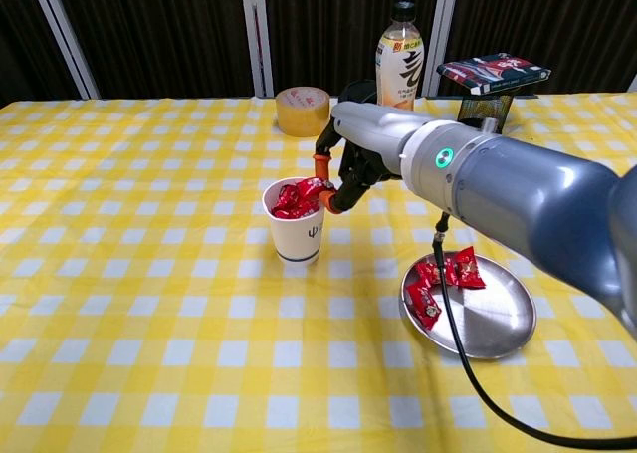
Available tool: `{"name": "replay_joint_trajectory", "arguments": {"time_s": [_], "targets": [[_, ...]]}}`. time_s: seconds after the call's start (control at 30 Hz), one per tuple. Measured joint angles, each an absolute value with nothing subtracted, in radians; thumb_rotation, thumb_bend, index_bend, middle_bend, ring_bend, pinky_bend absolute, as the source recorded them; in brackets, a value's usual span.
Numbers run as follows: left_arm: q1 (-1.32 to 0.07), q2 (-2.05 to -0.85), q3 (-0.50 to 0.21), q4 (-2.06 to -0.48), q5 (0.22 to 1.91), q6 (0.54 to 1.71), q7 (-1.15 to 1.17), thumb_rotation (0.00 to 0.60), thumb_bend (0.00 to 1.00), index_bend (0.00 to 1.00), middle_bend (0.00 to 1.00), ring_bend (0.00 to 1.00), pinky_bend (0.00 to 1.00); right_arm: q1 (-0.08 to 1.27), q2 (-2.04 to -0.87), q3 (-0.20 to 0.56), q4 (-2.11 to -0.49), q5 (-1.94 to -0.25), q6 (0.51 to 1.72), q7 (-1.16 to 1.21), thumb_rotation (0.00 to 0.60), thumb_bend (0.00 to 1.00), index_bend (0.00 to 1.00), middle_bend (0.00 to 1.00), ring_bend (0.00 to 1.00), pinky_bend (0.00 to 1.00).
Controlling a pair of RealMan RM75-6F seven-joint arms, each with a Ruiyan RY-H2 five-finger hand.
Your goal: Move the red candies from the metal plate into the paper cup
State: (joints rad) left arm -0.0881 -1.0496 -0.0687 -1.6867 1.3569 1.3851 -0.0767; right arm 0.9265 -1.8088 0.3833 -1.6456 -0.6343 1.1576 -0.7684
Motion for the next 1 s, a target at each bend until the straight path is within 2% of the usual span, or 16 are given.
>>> {"name": "replay_joint_trajectory", "arguments": {"time_s": [0.17,0.3,0.53,0.77,1.0], "targets": [[-0.09,-1.047,-0.068,-1.689,1.356,1.381,-0.081,0.6,0.05,0.0,0.0,0.0,0.0,0.954,-1.833,0.384,-1.604,-0.638,1.151,-0.764,0.6,0.5,0.55,0.89,0.9,0.9],[-0.09,-1.046,-0.068,-1.69,1.354,1.38,-0.082,0.6,0.05,0.0,0.0,0.0,0.0,0.967,-1.847,0.383,-1.581,-0.639,1.151,-0.756,0.6,0.5,0.46,0.89,0.9,0.9],[-0.09,-1.046,-0.068,-1.691,1.353,1.38,-0.08,0.6,0.05,0.0,0.0,0.0,0.0,0.971,-1.848,0.377,-1.574,-0.644,1.163,-0.746,0.6,0.5,0.38,0.89,0.9,0.9],[-0.089,-1.047,-0.068,-1.691,1.352,1.382,-0.078,0.6,0.05,0.0,0.0,0.0,0.0,0.96,-1.826,0.367,-1.604,-0.66,1.186,-0.742,0.6,0.51,0.37,0.89,0.9,0.9],[-0.088,-1.048,-0.066,-1.689,1.356,1.386,-0.077,0.6,0.05,0.0,0.0,0.0,0.0,0.912,-1.76,0.334,-1.703,-0.69,1.23,-0.73,0.6,0.5,0.37,0.89,0.9,0.9]]}}
